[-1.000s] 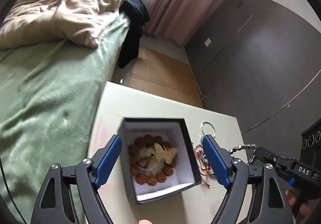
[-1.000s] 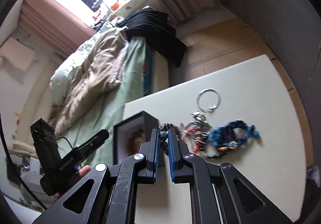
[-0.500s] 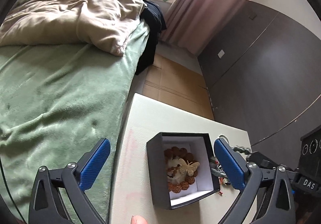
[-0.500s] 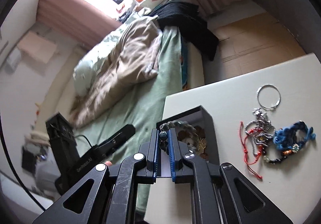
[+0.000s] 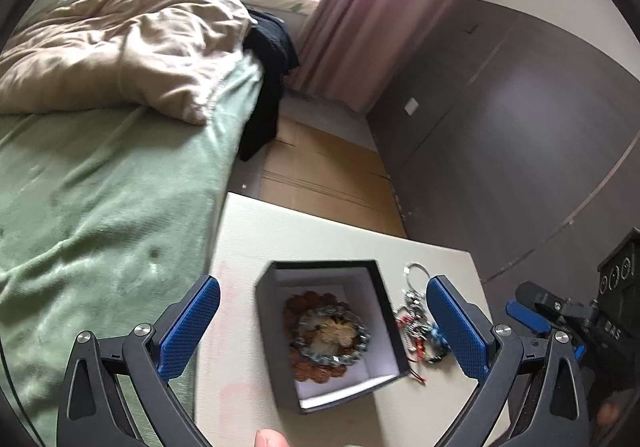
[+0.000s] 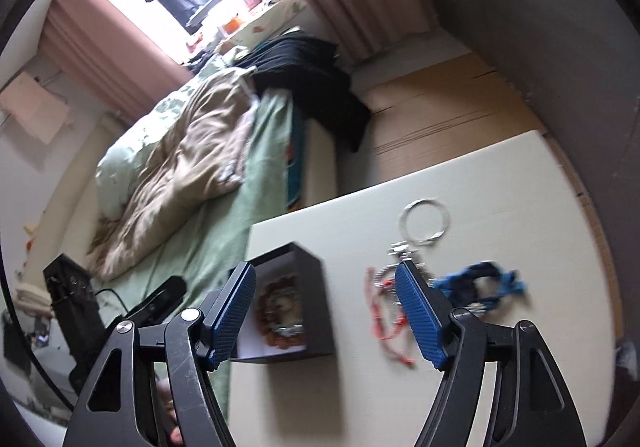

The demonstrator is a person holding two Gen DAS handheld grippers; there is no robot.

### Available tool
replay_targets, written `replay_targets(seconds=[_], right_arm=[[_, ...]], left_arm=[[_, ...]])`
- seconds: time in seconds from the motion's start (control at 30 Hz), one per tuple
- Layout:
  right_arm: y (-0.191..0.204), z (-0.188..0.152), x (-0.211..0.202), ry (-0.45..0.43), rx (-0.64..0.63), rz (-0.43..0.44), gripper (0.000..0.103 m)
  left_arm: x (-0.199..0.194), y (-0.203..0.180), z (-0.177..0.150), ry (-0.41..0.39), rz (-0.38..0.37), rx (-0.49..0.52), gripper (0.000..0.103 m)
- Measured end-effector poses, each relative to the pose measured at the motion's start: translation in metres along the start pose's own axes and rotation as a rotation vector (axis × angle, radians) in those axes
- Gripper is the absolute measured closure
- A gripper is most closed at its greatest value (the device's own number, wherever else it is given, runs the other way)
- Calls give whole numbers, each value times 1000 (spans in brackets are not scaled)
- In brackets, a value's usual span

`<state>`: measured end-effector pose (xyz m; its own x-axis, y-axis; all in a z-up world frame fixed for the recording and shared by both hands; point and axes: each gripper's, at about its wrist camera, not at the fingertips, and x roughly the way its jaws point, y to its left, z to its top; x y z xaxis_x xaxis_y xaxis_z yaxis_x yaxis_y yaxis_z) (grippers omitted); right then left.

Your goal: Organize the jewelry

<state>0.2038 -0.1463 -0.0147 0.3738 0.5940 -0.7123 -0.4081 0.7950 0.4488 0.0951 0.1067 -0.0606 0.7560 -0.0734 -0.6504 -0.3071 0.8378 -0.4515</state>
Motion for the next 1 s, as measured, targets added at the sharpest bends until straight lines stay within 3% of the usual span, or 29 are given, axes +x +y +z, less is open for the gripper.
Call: replay_targets(seconds=[0.2,0.3,0.47,0.6,0.73,0.87,1.0], right_arm=[[-26,2,-18,-12,10,-82,30],[-39,3,-21,2,20,-99,30],[-64,4,-22,47,81,-122,30],[-92,3,-30,54,157,-125,30],[-120,4,-38,44,242,-131,19],[-142,7,-47,22,307,-115,7],[-158,7,-49,28,365,-117,7]], left_arm=[[0,-28,-8,26,-55,57,0],[3,-43,-11,39,-4,107,0],[16,-72,-12,97,-5,158,0],[26,-99,-12,115,37,220,0],[38,-116,-13,123,38,258,2],[57,-134,-21,161,32,314,11],[78,-145,-30,225,19,360,28]])
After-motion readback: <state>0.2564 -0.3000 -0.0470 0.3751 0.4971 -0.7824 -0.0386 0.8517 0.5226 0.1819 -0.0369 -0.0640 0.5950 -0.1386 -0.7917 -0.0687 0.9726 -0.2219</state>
